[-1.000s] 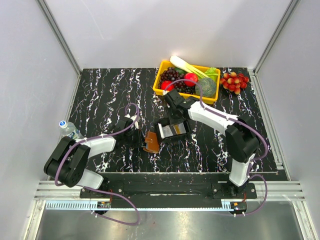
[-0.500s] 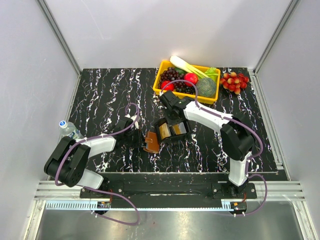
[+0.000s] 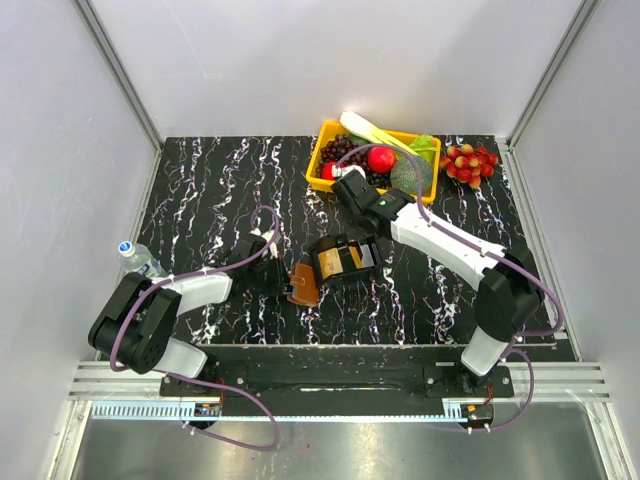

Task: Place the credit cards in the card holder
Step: Pick up the credit card from the storage box.

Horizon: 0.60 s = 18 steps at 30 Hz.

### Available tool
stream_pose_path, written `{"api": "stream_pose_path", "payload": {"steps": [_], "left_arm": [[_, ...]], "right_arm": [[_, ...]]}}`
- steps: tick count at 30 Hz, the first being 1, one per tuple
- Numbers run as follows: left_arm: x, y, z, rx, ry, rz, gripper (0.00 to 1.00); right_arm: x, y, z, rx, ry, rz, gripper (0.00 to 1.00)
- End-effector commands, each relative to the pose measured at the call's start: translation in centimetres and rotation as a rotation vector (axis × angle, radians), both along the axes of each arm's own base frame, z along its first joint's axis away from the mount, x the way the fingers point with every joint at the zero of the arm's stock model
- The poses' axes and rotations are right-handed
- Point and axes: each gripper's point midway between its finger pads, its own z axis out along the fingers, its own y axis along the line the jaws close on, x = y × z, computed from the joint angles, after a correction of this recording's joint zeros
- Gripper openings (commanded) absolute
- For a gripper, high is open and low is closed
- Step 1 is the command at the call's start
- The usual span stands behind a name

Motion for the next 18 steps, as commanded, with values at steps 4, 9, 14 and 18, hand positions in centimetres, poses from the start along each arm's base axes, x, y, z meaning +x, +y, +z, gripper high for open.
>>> {"api": "stream_pose_path", "payload": {"steps": [4,9,14,18], "left_arm": [[0.0,-0.3,-0.2,-0.001,-0.004,-0.028,0.0],[-0.1,-0.3,-0.1,0.0,-0.007,-0.028,0.0],[0.0,-0.3,-0.2,0.002,-0.006,-0.027,0.0],[0.0,-0.2,-0.3,0.002,-0.002,-0.026,0.0]], "right_arm": [[0.0,2.1,-1.0,0.067,0.031,0.024,0.0],[0.1,2.8,-4.3,0.041,0.09,0.033,0.0],[0.1,3.0,-6.5,0.022,0.117,0.027,0.0],[-0.4,2.9,-7.7,0.018,0.154,0.025,0.0]]}}
